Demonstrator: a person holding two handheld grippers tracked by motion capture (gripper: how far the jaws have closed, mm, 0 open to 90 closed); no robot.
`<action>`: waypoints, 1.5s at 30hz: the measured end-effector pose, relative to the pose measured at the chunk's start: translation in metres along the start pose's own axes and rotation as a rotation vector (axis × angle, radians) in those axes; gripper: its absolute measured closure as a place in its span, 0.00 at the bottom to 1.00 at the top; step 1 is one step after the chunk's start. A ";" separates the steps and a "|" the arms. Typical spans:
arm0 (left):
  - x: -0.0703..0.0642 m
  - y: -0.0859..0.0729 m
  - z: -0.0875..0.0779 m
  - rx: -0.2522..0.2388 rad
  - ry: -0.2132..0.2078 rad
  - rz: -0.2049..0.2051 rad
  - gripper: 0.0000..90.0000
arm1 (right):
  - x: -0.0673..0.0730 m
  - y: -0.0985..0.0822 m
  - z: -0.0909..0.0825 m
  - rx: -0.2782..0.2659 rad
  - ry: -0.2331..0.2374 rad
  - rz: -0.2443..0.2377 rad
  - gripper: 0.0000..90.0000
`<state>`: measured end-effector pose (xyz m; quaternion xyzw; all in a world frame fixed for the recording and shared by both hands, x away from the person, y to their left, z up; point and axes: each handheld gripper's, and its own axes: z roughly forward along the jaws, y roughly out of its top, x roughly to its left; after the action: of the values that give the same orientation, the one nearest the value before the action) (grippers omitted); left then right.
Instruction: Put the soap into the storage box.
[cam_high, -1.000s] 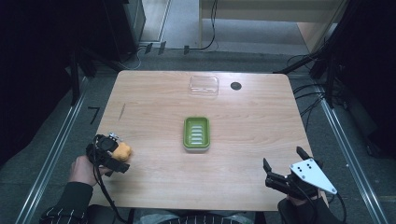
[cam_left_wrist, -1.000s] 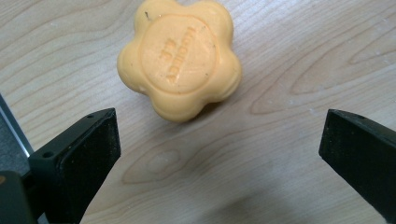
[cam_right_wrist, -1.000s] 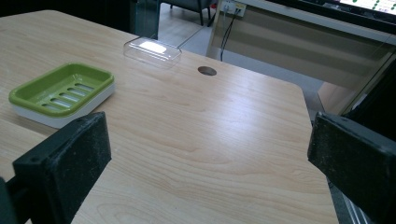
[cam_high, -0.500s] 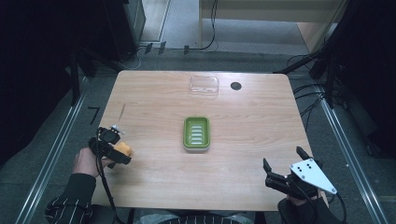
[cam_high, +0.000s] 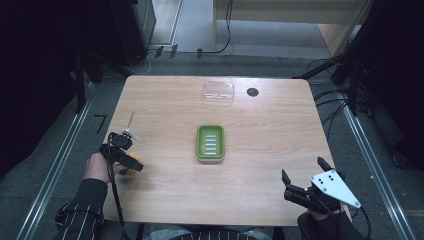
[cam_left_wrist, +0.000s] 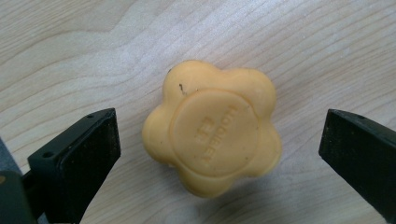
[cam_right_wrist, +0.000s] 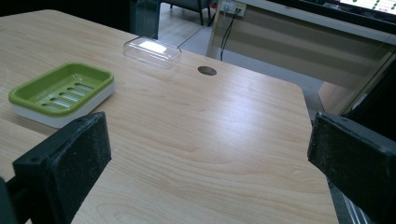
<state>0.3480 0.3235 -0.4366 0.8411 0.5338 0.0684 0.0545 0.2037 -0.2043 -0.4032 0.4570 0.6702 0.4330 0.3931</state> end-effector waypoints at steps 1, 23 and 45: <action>0.000 0.001 0.001 0.002 0.010 0.004 0.00 | 0.000 0.000 0.000 0.001 0.000 0.001 0.00; 0.008 0.007 0.016 0.096 0.014 0.024 0.00 | -0.001 0.000 0.000 0.001 0.001 0.006 0.00; 0.010 0.005 0.018 0.089 -0.010 0.017 0.16 | -0.001 0.000 -0.001 0.000 0.001 0.006 0.00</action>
<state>0.3599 0.3301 -0.4527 0.8473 0.5291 0.0410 0.0192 0.2032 -0.2051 -0.4031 0.4587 0.6689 0.4344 0.3917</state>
